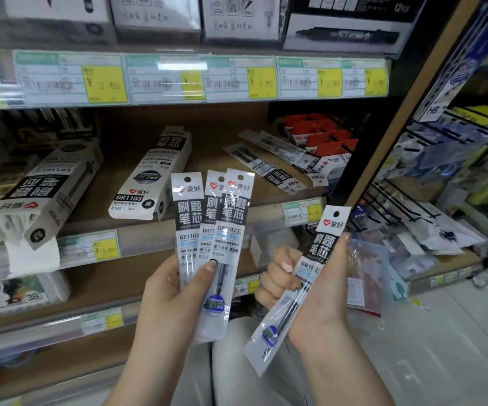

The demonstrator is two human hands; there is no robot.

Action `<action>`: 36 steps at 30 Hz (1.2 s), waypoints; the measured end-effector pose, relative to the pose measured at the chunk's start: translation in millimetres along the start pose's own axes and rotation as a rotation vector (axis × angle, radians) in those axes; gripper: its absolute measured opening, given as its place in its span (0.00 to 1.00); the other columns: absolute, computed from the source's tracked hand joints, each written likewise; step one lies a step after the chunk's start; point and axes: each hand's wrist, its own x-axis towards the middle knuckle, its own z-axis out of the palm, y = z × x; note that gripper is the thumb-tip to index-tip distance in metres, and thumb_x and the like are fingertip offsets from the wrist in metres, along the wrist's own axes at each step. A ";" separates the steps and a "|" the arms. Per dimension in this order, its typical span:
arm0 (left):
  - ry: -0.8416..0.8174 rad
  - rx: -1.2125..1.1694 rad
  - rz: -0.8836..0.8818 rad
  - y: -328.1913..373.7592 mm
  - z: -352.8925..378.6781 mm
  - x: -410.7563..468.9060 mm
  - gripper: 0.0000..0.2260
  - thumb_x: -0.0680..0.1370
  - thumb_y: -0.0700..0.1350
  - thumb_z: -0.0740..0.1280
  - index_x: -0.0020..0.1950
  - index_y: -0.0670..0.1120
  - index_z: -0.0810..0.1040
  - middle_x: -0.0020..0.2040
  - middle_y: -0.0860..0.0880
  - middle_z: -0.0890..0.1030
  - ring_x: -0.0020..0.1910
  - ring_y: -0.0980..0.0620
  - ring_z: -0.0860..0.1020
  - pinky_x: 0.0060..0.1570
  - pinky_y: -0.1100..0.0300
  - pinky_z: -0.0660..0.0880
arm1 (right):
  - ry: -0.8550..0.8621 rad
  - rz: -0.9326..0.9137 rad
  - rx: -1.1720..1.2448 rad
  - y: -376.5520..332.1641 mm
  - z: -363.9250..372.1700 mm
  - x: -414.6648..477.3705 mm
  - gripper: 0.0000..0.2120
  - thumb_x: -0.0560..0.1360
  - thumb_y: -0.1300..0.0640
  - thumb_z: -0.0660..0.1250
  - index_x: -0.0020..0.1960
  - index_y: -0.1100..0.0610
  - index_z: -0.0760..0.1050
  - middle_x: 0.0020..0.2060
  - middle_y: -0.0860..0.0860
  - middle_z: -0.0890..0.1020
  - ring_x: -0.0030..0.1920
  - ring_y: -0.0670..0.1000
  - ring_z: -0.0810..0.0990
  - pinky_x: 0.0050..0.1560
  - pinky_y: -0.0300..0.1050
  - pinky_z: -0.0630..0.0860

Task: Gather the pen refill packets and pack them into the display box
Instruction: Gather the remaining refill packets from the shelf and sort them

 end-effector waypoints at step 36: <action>-0.274 0.090 0.203 -3.8 7.9 -9.7 0.10 0.73 0.47 0.67 0.52 0.58 0.80 0.49 0.54 0.85 0.49 0.55 0.83 0.46 0.60 0.78 | 0.150 -0.817 -0.963 16.6 -7.3 5.1 0.14 0.72 0.38 0.64 0.56 0.36 0.69 0.42 0.57 0.79 0.41 0.58 0.79 0.41 0.64 0.77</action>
